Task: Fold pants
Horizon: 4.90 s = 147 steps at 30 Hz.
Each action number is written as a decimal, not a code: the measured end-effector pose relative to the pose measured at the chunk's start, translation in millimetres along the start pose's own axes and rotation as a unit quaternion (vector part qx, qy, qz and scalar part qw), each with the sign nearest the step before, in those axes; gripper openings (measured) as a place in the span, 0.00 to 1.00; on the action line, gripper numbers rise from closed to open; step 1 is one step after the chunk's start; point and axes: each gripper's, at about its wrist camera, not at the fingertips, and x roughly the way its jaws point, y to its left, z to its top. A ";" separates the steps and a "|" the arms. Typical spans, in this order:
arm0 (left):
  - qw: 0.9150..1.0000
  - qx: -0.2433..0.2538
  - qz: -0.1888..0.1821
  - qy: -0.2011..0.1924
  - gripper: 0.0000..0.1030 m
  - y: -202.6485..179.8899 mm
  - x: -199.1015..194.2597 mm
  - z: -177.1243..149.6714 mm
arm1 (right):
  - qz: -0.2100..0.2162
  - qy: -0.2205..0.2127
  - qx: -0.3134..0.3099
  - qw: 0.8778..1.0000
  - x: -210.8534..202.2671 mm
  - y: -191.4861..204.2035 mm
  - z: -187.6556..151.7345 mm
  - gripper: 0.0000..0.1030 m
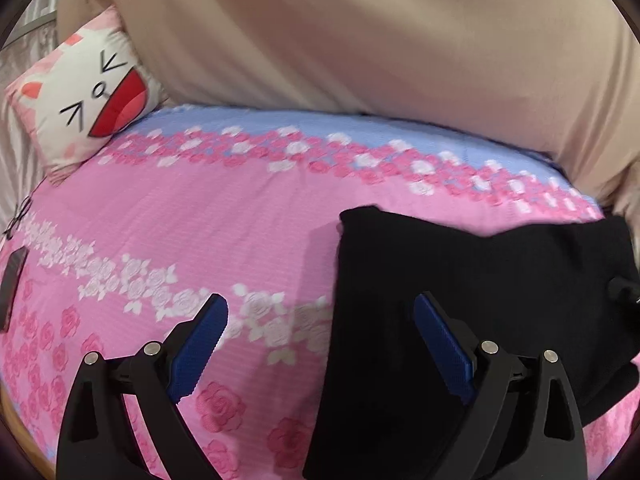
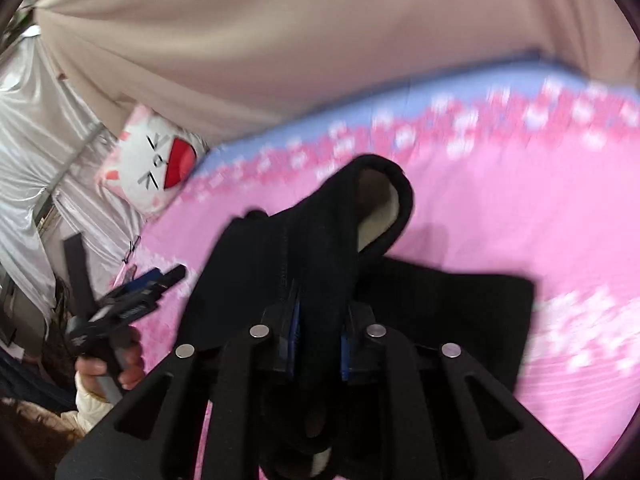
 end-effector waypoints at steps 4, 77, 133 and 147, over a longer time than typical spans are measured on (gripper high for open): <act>0.999 0.045 -0.004 0.012 0.90 -25.0 13.8 -12.5 | -0.076 0.039 0.062 0.994 12.9 -63.3 -34.8 0.18; 0.995 0.099 0.012 0.002 0.95 -50.6 31.2 -37.5 | -0.091 -0.054 0.045 0.993 -45.7 -14.0 -61.4 0.15; 0.996 0.057 0.029 -0.056 0.95 -10.2 -37.7 -2.7 | -0.132 -0.071 -0.008 0.989 85.5 74.7 26.8 0.20; 0.991 0.128 0.046 0.008 0.95 -87.8 12.5 -38.6 | -0.201 -0.050 0.061 0.976 18.9 -29.4 -45.3 0.31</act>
